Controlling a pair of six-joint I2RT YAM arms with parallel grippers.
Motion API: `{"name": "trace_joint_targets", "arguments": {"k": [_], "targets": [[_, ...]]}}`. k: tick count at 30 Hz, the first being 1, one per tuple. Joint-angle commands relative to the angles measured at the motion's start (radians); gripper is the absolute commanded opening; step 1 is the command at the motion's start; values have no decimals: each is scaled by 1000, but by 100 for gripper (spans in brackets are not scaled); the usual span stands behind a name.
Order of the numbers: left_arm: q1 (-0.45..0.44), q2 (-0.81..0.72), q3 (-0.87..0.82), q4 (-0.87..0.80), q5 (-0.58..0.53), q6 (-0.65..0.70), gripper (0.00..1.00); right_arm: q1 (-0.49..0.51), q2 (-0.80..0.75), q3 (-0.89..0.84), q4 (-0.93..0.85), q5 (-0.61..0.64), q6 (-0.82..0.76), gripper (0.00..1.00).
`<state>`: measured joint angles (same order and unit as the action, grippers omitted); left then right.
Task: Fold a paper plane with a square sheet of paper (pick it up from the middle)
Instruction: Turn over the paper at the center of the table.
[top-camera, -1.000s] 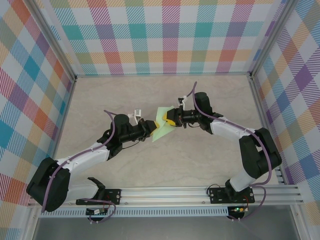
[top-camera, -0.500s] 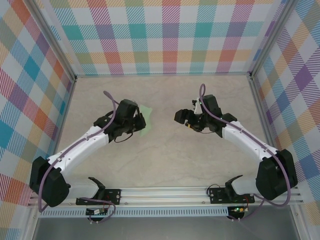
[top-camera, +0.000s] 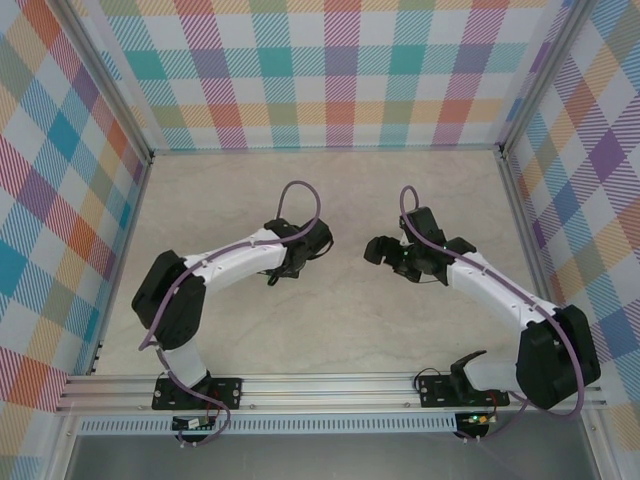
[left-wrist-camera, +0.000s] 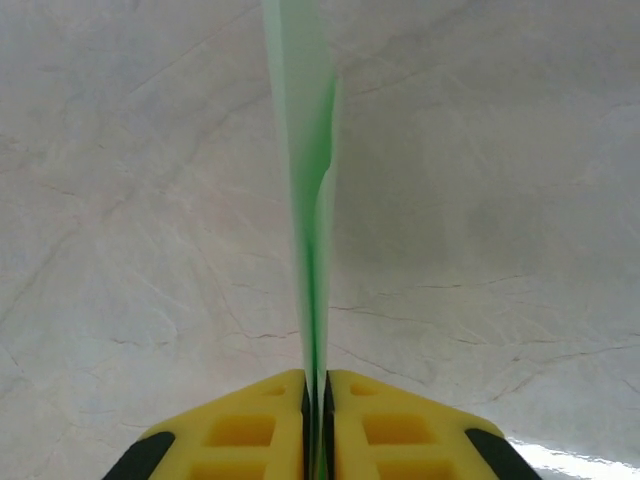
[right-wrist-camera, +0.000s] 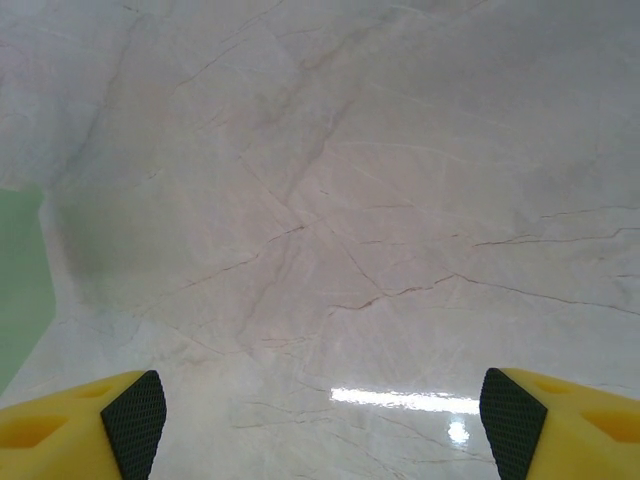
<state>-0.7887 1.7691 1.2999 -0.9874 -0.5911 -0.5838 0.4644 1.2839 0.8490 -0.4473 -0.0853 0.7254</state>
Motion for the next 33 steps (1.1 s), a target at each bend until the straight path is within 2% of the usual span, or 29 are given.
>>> {"name": "trace_joint_targets", "arguments": {"k": [1, 7, 12, 15, 20, 27, 33], "targets": [[-19, 62, 25, 47, 64, -16, 15, -6, -28, -23, -29, 43, 20, 85], [-23, 103, 10, 184, 266, -34, 28, -5, -45, -36, -57, 76, 29, 85], [-1, -44, -50, 313, 426, -34, 55, -3, -41, -36, -40, 51, 2, 85], [43, -160, -117, 371, 486, -57, 66, 21, -16, -24, -8, 24, -6, 84], [166, -328, -274, 444, 523, -113, 78, 158, 87, 52, 58, 29, 9, 81], [369, -504, -467, 434, 511, -158, 86, 409, 343, 259, 144, 44, 26, 72], [525, -621, -581, 410, 513, -185, 91, 490, 543, 407, 220, -52, 35, 62]]}}
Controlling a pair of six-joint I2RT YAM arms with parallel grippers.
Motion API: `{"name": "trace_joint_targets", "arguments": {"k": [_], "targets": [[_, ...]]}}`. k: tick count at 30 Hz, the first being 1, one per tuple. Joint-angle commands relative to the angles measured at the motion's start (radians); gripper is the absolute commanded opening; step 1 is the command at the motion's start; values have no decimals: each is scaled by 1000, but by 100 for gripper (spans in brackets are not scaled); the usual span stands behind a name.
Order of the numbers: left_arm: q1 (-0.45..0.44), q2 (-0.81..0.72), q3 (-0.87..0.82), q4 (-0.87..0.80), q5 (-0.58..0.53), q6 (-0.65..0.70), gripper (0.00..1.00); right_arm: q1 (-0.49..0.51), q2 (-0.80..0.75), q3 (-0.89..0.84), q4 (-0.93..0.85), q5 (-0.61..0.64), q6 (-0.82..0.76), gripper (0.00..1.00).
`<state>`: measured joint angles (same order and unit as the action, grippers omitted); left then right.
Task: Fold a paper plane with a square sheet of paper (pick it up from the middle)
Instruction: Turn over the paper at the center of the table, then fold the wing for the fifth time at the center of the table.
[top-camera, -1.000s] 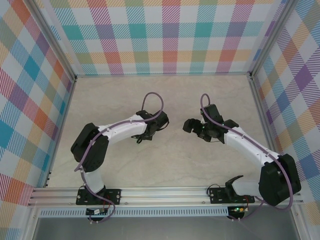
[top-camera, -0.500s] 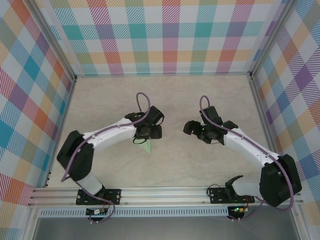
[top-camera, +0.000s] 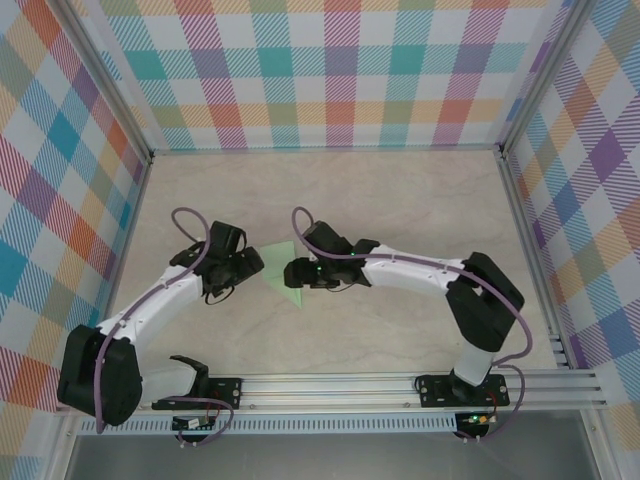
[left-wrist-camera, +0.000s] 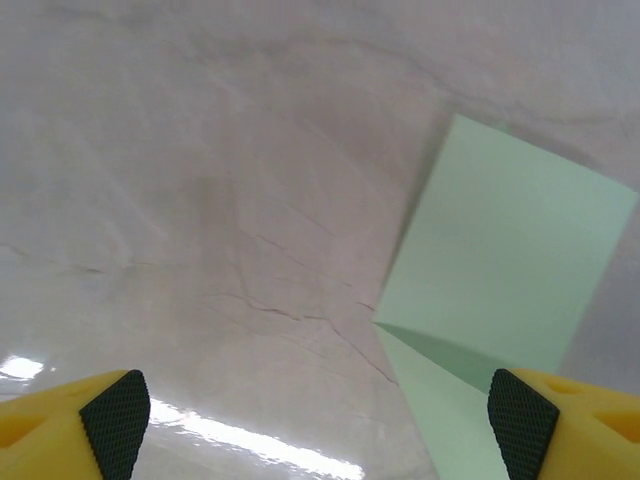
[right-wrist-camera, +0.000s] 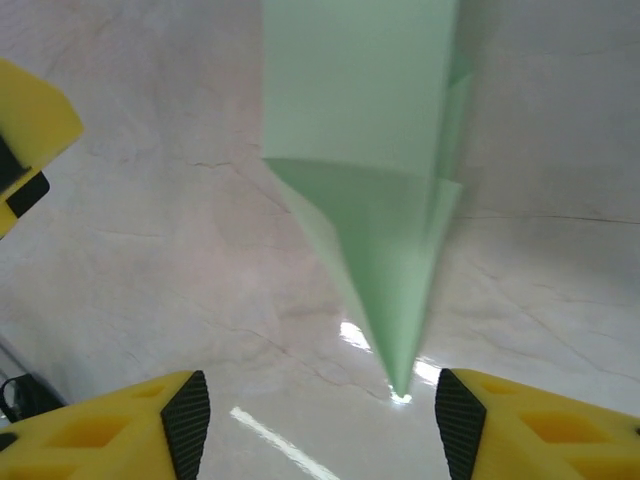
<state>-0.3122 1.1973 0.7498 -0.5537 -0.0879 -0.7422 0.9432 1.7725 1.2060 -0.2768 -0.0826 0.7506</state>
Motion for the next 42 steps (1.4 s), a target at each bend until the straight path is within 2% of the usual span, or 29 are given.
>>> {"name": "trace_joint_targets", "arguments": {"k": [1, 4, 9, 17, 21, 24, 29, 35, 37, 42], "targets": [[70, -63, -48, -22, 16, -30, 91, 15, 76, 66, 70, -80, 13, 60], [106, -86, -79, -17, 41, -33, 92, 22, 138, 109, 84, -97, 21, 59], [114, -77, -93, -6, 69, -33, 92, 23, 209, 158, 52, -81, 16, 58], [114, -64, -101, 23, 106, -23, 93, 23, 273, 194, -30, 21, 11, 56], [114, -65, -104, 31, 123, -15, 93, 22, 303, 207, -69, 27, -30, 56], [114, -64, -101, 36, 148, -7, 93, 19, 321, 217, -126, -3, -124, 54], [114, -60, -94, 47, 207, 24, 93, -4, 269, 125, -191, -18, -304, 52], [113, -56, -104, 88, 294, 50, 94, -52, 125, -38, -165, -80, -443, 49], [111, -54, -112, 109, 321, 53, 94, -55, 89, -44, -149, -93, -430, 49], [94, -55, -120, 128, 346, 51, 94, -55, -1, -71, -24, -95, -277, 50]]}}
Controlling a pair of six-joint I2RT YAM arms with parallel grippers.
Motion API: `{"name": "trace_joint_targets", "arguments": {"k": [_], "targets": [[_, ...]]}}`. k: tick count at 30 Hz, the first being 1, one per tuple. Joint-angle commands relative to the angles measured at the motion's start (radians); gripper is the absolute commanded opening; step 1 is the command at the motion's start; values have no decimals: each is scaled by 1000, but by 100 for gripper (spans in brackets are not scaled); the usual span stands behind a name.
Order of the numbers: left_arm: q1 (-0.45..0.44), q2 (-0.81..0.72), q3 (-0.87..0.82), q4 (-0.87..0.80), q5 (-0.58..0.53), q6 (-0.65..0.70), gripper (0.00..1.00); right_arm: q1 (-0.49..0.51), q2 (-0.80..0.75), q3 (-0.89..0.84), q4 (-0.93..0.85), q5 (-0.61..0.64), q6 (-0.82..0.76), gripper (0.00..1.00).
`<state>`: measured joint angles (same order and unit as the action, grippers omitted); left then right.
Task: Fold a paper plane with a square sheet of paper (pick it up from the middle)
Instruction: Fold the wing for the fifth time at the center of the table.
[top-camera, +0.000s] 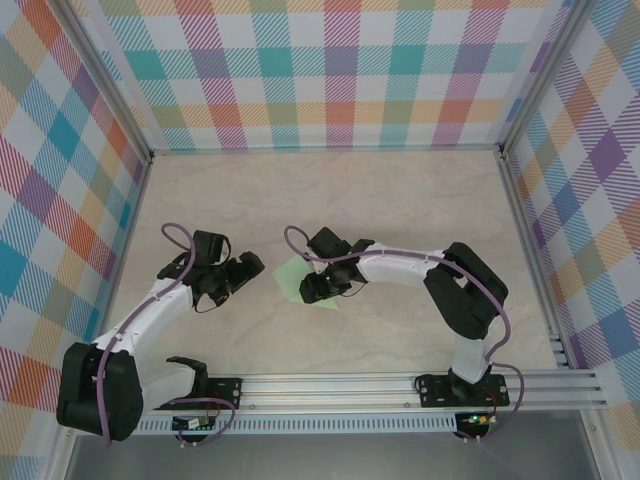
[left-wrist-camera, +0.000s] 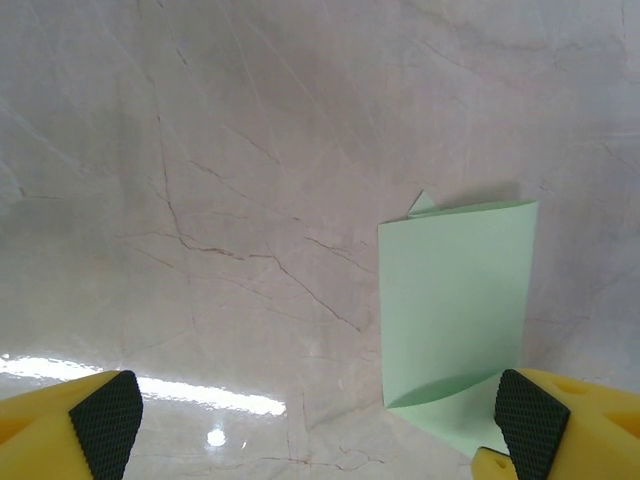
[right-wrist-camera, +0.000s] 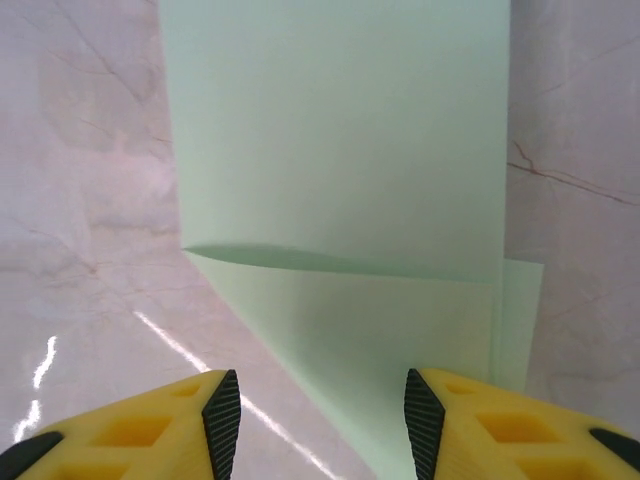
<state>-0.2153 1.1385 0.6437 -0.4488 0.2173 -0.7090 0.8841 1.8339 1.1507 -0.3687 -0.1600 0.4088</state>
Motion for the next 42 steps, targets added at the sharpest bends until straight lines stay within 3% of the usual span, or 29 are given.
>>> {"name": "trace_joint_targets", "arguments": {"k": [1, 11, 22, 35, 42], "targets": [[-8, 4, -14, 25, 43, 16, 94, 4, -70, -23, 91, -10, 89, 50], [-42, 31, -12, 50, 65, 5, 94, -14, -26, -33, 110, 66, 170, 48], [-99, 31, -33, 98, 103, -61, 92, -34, 26, -57, 132, 28, 168, 45], [-222, 52, -88, 254, 149, -214, 74, -87, 44, -125, 220, -52, 231, 42], [-301, 138, -94, 358, 127, -313, 57, -121, 38, -149, 242, -87, 267, 39]]}}
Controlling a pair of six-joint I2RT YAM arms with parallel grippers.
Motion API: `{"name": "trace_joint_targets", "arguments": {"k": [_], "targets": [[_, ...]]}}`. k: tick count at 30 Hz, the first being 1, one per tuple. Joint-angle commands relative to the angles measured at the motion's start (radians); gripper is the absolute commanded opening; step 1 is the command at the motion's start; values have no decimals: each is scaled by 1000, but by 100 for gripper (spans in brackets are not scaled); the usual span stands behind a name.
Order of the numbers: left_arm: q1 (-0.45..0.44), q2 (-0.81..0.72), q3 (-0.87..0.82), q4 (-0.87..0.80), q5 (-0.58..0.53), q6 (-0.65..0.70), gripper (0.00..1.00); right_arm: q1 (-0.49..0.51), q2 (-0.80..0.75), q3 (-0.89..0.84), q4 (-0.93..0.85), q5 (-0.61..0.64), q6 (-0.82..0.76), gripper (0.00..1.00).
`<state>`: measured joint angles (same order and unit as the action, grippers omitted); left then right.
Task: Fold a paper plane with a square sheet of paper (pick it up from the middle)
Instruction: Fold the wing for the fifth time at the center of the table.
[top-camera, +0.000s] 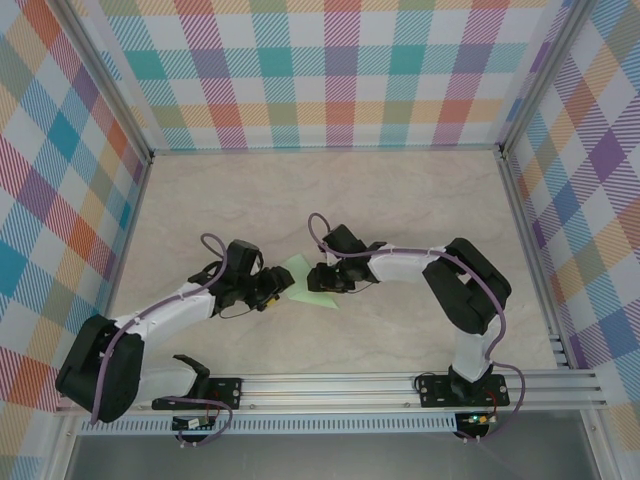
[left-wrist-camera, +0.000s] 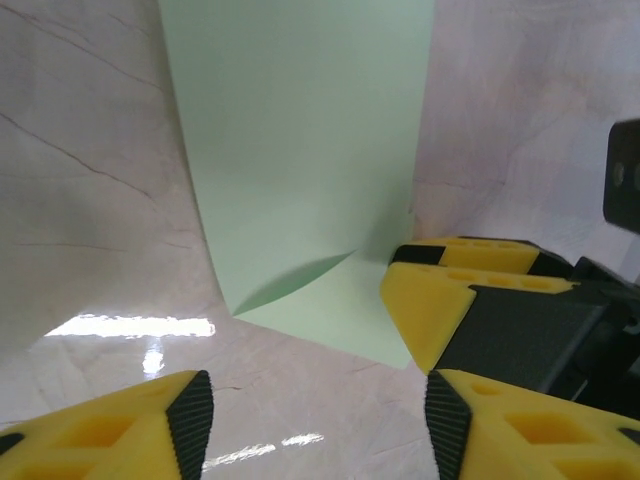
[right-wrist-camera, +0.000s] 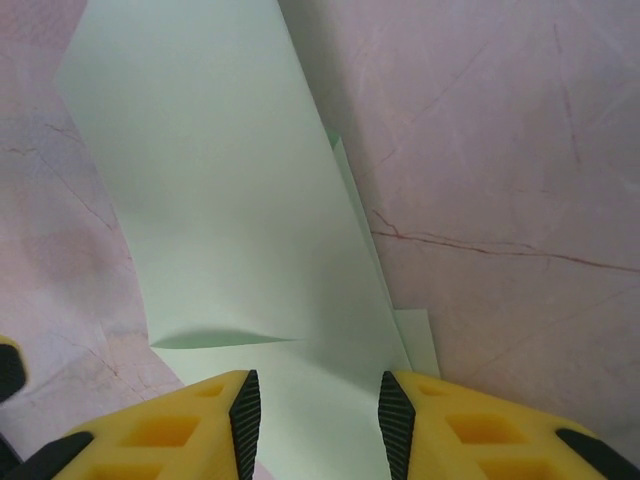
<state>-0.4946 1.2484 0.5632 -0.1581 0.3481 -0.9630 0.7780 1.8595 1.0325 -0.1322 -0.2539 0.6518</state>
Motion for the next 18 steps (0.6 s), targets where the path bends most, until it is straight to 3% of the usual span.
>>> {"name": "trace_joint_targets", "arguments": {"k": [1, 6, 18], "targets": [[-33, 45, -10, 78, -9, -72, 56, -17, 12, -31, 5, 9, 27, 39], [-63, 100, 3, 80, -42, -128, 53, -22, 21, -37, -3, 20, 38, 36], [-87, 172, 11, 131, -46, -198, 58, -31, 27, -54, 7, 18, 59, 35]]}}
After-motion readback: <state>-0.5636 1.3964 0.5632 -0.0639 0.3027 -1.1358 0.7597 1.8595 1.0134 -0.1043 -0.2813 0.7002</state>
